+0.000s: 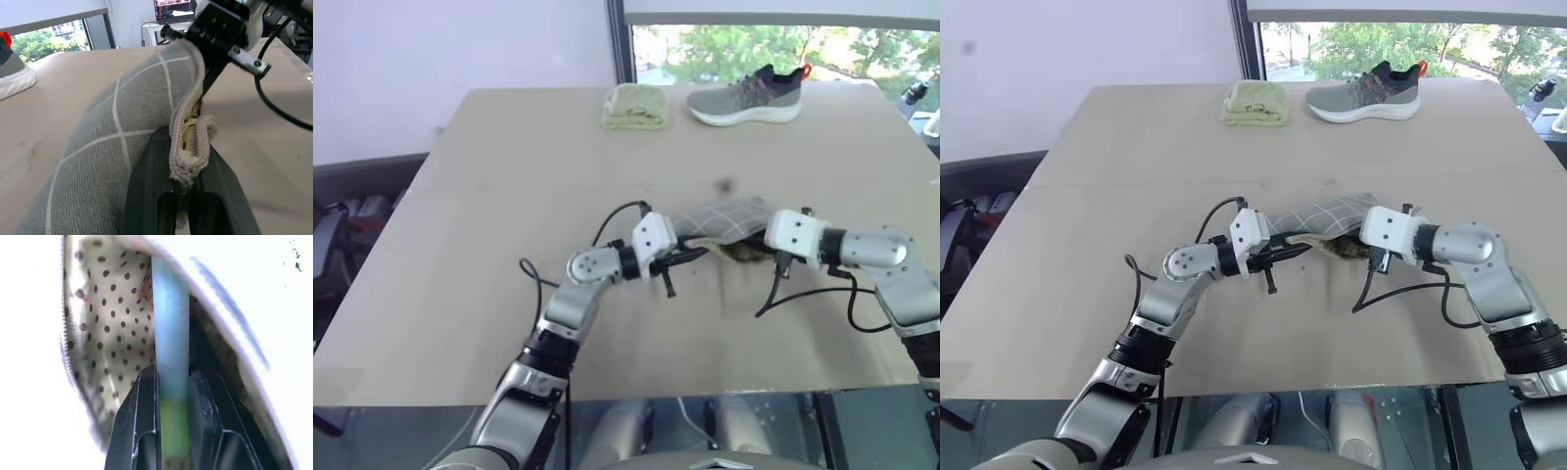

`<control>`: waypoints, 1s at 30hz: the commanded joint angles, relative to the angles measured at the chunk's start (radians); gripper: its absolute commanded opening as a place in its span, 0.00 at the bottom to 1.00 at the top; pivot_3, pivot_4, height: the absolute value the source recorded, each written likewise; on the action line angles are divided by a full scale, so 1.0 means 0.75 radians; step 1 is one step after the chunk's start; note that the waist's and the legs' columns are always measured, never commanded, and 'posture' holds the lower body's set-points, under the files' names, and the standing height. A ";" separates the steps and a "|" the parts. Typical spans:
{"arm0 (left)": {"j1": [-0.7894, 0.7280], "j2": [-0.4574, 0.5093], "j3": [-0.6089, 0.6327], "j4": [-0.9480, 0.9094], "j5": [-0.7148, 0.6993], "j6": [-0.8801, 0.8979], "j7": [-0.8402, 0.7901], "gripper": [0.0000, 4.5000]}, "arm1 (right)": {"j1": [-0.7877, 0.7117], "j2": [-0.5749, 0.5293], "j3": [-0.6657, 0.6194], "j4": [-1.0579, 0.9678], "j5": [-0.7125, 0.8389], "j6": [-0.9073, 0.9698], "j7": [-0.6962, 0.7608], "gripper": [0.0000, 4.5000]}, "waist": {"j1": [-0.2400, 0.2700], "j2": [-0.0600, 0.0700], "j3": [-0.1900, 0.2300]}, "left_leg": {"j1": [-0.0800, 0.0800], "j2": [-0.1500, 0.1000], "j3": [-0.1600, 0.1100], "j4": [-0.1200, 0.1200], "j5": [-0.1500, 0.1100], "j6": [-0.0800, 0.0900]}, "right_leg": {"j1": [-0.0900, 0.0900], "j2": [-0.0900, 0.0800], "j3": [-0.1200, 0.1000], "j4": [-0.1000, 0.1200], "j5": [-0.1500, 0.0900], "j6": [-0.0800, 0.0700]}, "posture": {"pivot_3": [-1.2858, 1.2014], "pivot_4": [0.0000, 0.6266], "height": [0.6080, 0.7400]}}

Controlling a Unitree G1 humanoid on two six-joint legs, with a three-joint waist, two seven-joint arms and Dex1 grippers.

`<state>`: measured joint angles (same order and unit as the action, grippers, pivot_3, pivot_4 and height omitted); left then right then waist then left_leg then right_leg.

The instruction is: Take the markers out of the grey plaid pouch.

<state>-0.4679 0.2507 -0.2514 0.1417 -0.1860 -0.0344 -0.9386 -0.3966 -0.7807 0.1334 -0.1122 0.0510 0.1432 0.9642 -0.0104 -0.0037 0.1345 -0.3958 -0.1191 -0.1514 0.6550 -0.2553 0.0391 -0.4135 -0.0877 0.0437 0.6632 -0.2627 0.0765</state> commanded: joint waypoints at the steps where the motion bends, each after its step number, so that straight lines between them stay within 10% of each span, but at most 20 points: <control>1: -0.011 0.012 0.025 0.033 0.025 0.002 0.041 0.00 | 0.007 -0.040 -0.125 -0.187 0.167 0.160 0.051 0.05 | 0.001 0.000 0.000 | 0.000 0.000 0.000 0.000 0.000 0.000 | 0.000 0.000 0.000 0.000 0.000 0.000 | 0.52 0.24 1.00; 30: 0.077 -0.050 0.085 -0.208 -0.118 0.202 0.160 0.00 | 0.161 -0.481 -0.187 -0.074 0.020 0.204 0.185 0.05 | 0.018 -0.002 0.001 | -0.001 0.000 0.002 0.001 0.000 0.000 | 0.000 -0.002 0.000 0.000 0.000 0.000 | 0.52 0.24 1.00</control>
<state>-0.4095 0.2149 -0.1973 0.0436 -0.2658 0.1238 -0.8226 -0.2633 -1.1050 0.0603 -0.2037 0.0849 0.3244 1.1074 0.0034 -0.0052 0.1354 -0.3963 -0.1191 -0.1501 0.6555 -0.2553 0.0392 -0.4134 -0.0886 0.0439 0.6630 -0.2627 0.0766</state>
